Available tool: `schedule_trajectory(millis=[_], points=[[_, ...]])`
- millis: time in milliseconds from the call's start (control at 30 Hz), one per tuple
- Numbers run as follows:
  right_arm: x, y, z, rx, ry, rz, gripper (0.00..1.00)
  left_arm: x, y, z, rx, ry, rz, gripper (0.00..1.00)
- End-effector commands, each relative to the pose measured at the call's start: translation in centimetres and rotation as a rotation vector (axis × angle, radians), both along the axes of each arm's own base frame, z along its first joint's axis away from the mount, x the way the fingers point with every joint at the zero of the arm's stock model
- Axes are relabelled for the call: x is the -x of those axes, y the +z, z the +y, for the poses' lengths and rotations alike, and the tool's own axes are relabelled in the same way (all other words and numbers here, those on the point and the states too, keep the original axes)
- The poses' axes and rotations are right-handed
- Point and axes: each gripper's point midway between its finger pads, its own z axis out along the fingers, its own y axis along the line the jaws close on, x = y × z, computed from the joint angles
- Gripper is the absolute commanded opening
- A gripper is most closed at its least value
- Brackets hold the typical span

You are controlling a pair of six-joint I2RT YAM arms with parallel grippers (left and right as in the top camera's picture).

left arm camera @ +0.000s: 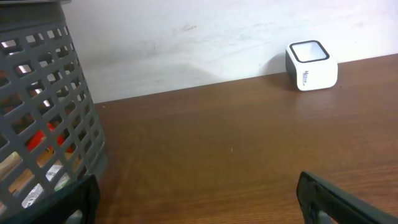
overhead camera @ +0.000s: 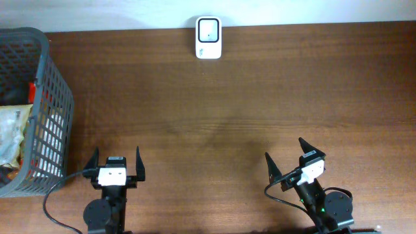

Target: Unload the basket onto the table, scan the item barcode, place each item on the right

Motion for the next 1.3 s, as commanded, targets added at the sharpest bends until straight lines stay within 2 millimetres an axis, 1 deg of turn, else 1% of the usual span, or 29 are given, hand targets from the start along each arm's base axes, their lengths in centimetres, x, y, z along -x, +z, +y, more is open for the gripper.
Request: schedule_trajectory(millis=[0, 667, 800, 833, 867, 900, 967, 1067, 1267], points=[[0.1, -0.3, 0.1, -0.006, 0.006, 0.007, 0.99, 0.0, -0.1, 0.1, -0.013, 0.008, 0.003, 0.99], [0.1, -0.3, 0.1, -0.006, 0.006, 0.007, 0.99, 0.0, 0.1, 0.2, -0.014, 0.009, -0.006, 0.99], [0.1, -0.3, 0.1, -0.006, 0.006, 0.007, 0.99, 0.0, -0.1, 0.2, -0.013, 0.009, 0.003, 0.99], [0.1, -0.3, 0.1, -0.006, 0.006, 0.007, 0.99, 0.0, 0.2, 0.2, -0.014, 0.009, -0.009, 0.99], [0.1, -0.3, 0.1, -0.006, 0.006, 0.007, 0.99, 0.0, 0.7, 0.1, -0.015, 0.005, -0.033, 0.99], [0.1, -0.3, 0.1, -0.006, 0.006, 0.007, 0.99, 0.0, 0.9, 0.0, -0.015, -0.003, -0.038, 0.99], [0.1, -0.3, 0.1, -0.006, 0.006, 0.007, 0.99, 0.0, 0.9, 0.0, -0.014, -0.003, -0.038, 0.99], [0.1, -0.3, 0.1, -0.006, 0.006, 0.007, 0.99, 0.0, 1.0, -1.2, -0.011, -0.068, -0.043, 0.99], [0.1, -0.3, 0.1, -0.006, 0.006, 0.007, 0.99, 0.0, 1.6, -1.7, 0.019, -0.095, -0.057, 0.99]])
